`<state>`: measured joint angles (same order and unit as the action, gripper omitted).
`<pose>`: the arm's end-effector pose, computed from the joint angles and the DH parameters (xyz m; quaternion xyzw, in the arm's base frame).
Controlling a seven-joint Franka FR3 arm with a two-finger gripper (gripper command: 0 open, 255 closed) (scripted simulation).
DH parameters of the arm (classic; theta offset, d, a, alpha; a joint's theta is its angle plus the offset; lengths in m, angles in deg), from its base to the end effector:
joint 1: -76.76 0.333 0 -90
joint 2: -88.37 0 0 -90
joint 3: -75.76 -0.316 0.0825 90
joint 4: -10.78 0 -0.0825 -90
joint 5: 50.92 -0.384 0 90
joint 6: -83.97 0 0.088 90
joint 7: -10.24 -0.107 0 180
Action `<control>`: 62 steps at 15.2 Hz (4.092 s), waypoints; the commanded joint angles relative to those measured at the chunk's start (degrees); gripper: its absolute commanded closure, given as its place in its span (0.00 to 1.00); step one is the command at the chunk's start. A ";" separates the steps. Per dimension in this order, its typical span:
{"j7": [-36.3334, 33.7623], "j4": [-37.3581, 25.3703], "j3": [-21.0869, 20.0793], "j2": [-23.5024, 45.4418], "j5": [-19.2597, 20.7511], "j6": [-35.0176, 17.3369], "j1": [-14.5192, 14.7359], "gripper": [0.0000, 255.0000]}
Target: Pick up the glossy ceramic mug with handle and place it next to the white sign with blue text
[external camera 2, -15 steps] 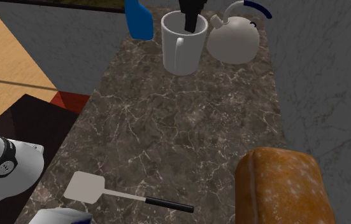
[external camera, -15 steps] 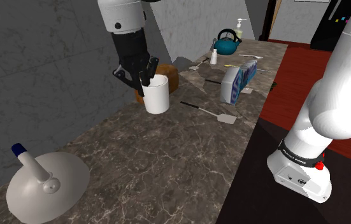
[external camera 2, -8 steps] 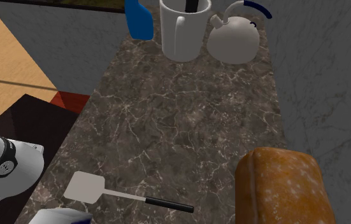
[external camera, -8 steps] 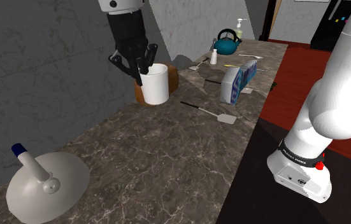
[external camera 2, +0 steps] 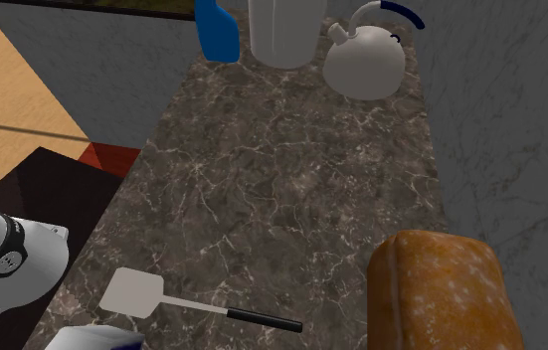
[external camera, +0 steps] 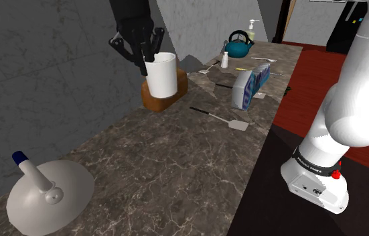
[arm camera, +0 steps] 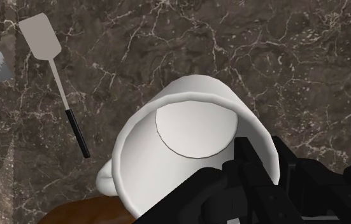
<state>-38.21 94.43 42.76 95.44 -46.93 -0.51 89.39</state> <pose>0.4233 0.3919 0.6087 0.9987 -0.0266 -0.0295 0.0334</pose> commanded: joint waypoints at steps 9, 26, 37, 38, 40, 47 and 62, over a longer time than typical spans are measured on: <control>9.15 1.28 3.76 -4.21 -1.63 2.08 -5.45 1.00; 32.90 2.54 15.43 -5.37 -0.57 0.90 -17.46 1.00; 45.79 -9.18 21.21 3.83 2.02 2.81 -23.99 1.00; 46.89 -10.91 21.65 5.09 2.25 3.21 -24.53 1.00; 49.07 -14.83 22.49 7.89 2.72 4.20 -25.59 1.00; 50.08 -10.50 23.00 7.67 2.57 -0.01 -26.61 1.00; 49.43 4.54 23.15 5.24 2.18 -12.64 -27.28 1.00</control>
<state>11.32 98.31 65.92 100.67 -44.77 -12.42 62.10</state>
